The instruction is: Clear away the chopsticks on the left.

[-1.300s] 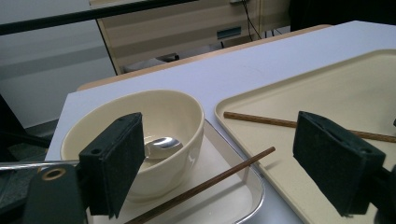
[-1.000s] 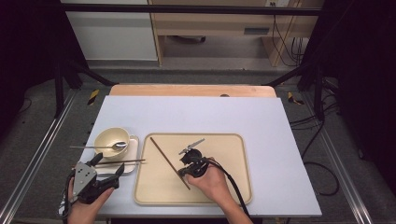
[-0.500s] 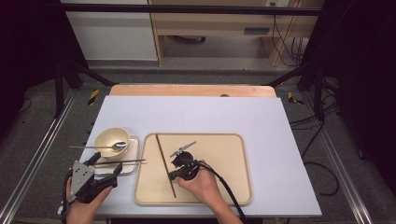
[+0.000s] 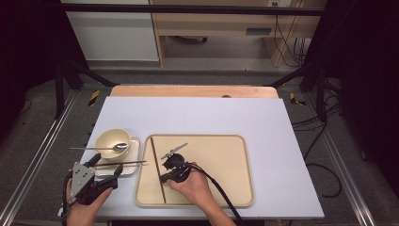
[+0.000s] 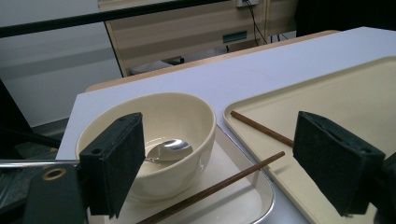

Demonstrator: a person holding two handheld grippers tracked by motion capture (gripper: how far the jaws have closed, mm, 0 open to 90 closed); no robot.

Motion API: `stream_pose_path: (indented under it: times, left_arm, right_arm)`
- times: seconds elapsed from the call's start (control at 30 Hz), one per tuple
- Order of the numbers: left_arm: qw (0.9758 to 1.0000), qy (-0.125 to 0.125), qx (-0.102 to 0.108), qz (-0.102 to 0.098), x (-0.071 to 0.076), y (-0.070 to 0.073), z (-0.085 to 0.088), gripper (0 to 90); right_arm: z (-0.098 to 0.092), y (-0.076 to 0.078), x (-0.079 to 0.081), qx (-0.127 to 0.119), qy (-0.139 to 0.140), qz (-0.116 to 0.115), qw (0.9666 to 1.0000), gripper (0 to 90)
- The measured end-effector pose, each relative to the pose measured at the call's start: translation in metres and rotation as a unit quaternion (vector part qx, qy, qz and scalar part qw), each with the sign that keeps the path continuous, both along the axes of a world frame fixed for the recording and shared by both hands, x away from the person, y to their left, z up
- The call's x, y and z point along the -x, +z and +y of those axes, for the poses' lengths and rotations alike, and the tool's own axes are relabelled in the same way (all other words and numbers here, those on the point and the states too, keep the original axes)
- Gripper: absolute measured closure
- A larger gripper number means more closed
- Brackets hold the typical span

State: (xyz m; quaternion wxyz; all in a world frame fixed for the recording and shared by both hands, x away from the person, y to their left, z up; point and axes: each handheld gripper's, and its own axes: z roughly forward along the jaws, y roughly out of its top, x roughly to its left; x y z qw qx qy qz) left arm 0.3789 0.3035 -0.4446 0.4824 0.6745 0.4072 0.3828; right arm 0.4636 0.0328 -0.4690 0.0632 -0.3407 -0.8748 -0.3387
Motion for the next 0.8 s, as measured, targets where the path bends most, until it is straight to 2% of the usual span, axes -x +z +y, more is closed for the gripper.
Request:
stream_pose_path:
  times: [0.3, 0.8]
  left_arm:
    - [1.0, 0.001, 0.0, -0.001, 0.0, 0.0, 0.0, 16.7]
    - [1.0, 0.003, 0.001, -0.002, -0.001, 0.0, 0.001, 16.8]
  right_arm:
    - [0.009, -0.002, -0.002, -0.014, -0.002, 0.011, 0.9998, 90.0]
    - [0.022, -0.004, -0.008, -0.031, -0.005, 0.013, 0.9994, 90.0]
